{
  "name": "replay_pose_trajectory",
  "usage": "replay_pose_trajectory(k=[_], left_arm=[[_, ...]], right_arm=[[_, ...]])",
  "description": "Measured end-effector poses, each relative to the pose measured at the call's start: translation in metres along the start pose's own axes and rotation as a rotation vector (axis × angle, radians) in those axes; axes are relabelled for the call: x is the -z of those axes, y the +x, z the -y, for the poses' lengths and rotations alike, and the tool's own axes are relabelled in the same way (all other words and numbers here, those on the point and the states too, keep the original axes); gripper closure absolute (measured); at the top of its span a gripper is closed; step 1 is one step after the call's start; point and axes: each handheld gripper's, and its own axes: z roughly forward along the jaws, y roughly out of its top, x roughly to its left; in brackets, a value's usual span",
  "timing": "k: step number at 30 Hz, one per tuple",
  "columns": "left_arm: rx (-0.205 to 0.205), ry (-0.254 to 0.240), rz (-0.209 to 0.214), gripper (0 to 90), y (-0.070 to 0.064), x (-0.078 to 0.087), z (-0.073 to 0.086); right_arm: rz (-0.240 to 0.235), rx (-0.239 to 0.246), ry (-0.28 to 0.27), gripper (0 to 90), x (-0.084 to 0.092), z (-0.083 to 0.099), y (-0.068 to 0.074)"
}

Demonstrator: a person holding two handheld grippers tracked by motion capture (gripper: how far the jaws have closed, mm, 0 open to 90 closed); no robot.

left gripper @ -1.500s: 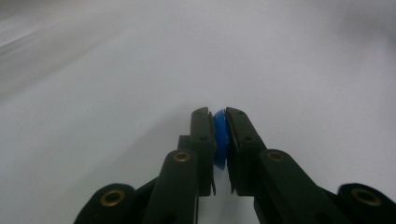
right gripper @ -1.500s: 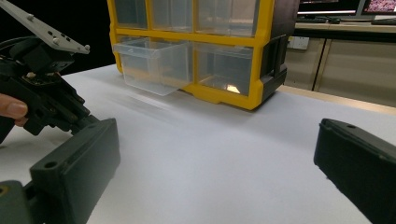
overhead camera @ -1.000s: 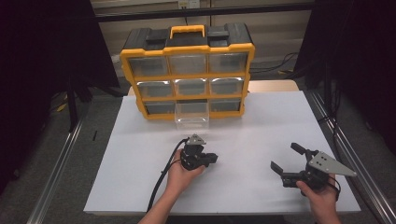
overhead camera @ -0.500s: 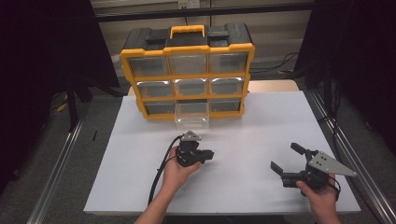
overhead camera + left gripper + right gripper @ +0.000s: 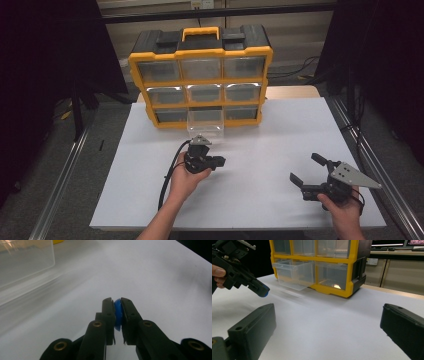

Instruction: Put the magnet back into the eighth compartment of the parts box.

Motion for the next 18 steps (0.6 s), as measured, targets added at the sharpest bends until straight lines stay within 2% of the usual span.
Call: replay_pose_trajectory(k=[6,8,9,10,18], left_arm=[[-0.003,0.011,-0.002,82.4,0.001,0.005,-0.008],[0.001,-0.001,-0.001,82.3,0.001,0.005,-0.010],[-0.004,0.020,-0.001,82.4,0.001,0.007,-0.012],[0.001,0.004,0.006,82.4,0.001,0.006,-0.013],[-0.003,0.014,-0.004,82.4,0.004,0.012,-0.020]], right_arm=[[0.001,0.000,-0.005,0.0,0.000,0.000,-0.001],[0.001,-0.002,-0.004,0.0,0.001,0.000,-0.001],[0.003,-0.001,-0.002,0.0,0.001,0.000,-0.001],[0.002,-0.003,-0.001,0.0,0.002,0.000,-0.001],[0.000,-0.004,-0.003,0.0,0.001,0.000,-0.001]])
